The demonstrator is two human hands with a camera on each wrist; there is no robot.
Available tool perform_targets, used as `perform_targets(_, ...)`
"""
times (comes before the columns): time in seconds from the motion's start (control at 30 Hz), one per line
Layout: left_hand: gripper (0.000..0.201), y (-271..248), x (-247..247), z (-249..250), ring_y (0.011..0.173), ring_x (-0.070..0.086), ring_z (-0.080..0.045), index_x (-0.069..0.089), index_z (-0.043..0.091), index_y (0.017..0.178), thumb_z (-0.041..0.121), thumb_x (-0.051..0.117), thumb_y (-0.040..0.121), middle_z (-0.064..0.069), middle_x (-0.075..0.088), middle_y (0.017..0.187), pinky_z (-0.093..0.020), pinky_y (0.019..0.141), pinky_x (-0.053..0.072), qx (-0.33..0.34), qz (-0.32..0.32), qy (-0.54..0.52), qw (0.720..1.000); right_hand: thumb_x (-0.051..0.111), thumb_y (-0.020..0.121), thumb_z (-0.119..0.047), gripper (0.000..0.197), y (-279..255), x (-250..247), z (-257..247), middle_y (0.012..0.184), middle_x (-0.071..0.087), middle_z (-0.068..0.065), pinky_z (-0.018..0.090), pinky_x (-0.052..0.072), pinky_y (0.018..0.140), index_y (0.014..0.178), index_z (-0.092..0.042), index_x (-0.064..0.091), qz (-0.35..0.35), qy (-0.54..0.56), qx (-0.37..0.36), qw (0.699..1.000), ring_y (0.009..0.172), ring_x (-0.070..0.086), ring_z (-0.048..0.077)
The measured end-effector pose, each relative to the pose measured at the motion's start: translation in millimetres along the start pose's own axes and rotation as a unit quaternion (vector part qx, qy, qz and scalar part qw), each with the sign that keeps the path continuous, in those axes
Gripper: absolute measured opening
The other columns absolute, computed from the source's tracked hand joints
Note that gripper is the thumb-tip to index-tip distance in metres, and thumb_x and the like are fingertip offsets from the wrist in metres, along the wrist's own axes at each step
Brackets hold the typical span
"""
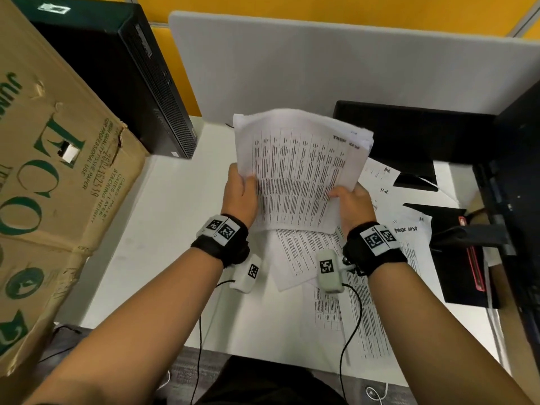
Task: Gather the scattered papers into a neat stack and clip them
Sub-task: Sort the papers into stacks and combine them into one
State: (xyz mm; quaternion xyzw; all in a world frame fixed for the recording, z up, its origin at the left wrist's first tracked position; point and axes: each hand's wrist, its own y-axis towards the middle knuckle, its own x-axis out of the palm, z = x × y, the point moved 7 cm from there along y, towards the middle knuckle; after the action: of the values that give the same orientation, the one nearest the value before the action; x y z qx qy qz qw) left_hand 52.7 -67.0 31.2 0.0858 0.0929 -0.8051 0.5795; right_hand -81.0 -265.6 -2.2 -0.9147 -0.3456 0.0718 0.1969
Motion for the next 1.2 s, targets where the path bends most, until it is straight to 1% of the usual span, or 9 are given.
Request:
perform_targets(0.2,0.036,32.8,-54.0,8.3,0.098,0.066,-0.001,0.055,0.025,0.119,0.006,0.043,0.091,0.009,0.069,0.107,-0.027,0.089,0.055,-0.034,0.016,-0.005,0.999,0.048,0.086,0.000,0.024,1.7,24.9,-12.2,0.084,0.069,0.001,0.028,0.049,0.068,0.093,-0.016,0.064,-0.117,-0.121,-0.026,0.985,0.077,0.061,0.018)
perform_targets(0.3,0.041,36.4,-95.3,-5.4,0.108,0.063,-0.016,0.056,0.019,0.127,0.002,0.044,0.092,0.009,0.064,0.115,-0.018,0.084,0.049,-0.085,0.026,0.025,0.996,0.056,0.083,-0.004,0.022,23.1,-1.5,5.9,0.095,0.072,0.014,0.034,0.049,0.072,0.100,-0.015,0.064,-0.076,-0.193,0.005,0.978,0.077,0.061,0.021)
perform_targets(0.4,0.032,31.0,-142.6,-39.2,0.094,0.063,-0.011,0.053,0.019,0.122,0.001,0.042,0.097,0.008,0.062,0.102,-0.012,0.068,0.045,-0.162,0.049,0.084,0.982,0.063,0.085,-0.011,0.024,50.0,-35.2,31.7,0.115,0.065,0.012,0.033,0.047,0.083,0.109,-0.014,0.062,0.001,-0.318,0.028,0.948,0.093,0.059,0.023)
perform_targets(0.6,0.048,28.3,-201.1,-137.6,0.131,0.043,-0.037,0.036,0.005,0.144,0.006,0.045,0.097,-0.021,0.043,0.145,-0.043,0.106,0.034,-0.291,0.001,0.312,0.904,0.081,0.072,-0.040,0.084,72.8,-31.0,73.7,0.140,0.042,0.017,0.045,0.042,0.103,0.138,-0.006,0.042,0.014,-0.521,0.061,0.851,0.129,0.042,0.035)
perform_targets(0.77,0.058,25.9,-193.0,-158.4,0.139,0.034,-0.038,0.020,0.007,0.152,0.008,0.040,0.098,-0.020,0.031,0.154,-0.041,0.112,0.028,-0.327,-0.018,0.380,0.865,0.084,0.068,-0.040,0.099,79.0,-26.8,79.0,0.144,0.038,0.018,0.050,0.033,0.109,0.144,-0.007,0.029,0.048,-0.586,0.072,0.806,0.134,0.034,0.038)
perform_targets(0.9,0.050,21.9,-188.5,-153.0,0.121,0.049,-0.043,0.038,-0.003,0.135,0.010,0.051,0.089,-0.027,0.047,0.136,-0.047,0.101,0.042,-0.343,0.055,0.426,0.836,0.073,0.076,-0.024,0.049,85.9,-31.4,80.4,0.124,0.056,0.015,0.048,0.046,0.096,0.118,-0.010,0.053,0.066,-0.560,0.059,0.823,0.116,0.050,0.036)
perform_targets(1.0,0.060,21.0,-171.8,-129.9,0.125,0.041,-0.038,0.036,0.003,0.137,0.010,0.060,0.083,-0.022,0.039,0.138,-0.047,0.105,0.034,-0.291,0.145,0.459,0.827,0.059,0.087,-0.016,0.020,83.4,-35.7,69.9,0.112,0.057,0.018,0.046,0.054,0.083,0.103,-0.005,0.060,0.082,-0.534,0.029,0.841,0.103,0.056,0.036)
perform_targets(1.1,0.044,28.5,-123.7,-103.8,0.122,0.044,-0.033,0.052,0.015,0.128,0.018,0.062,0.085,-0.013,0.040,0.137,-0.043,0.104,0.034,-0.196,0.106,0.448,0.866,0.054,0.093,-0.010,0.004,68.5,-42.1,45.5,0.087,0.061,0.009,0.030,0.048,0.057,0.093,-0.007,0.057,0.094,-0.421,-0.021,0.902,0.079,0.059,0.029)
perform_targets(1.2,0.037,29.3,-61.4,-84.8,0.119,0.049,-0.029,0.061,0.017,0.118,0.029,0.066,0.084,-0.010,0.047,0.131,-0.039,0.103,0.039,-0.104,0.011,0.352,0.930,0.052,0.093,-0.008,0.006,52.4,-46.6,17.1,0.084,0.061,0.000,0.025,0.046,0.058,0.096,-0.011,0.056,0.058,-0.280,-0.051,0.957,0.076,0.060,0.021)
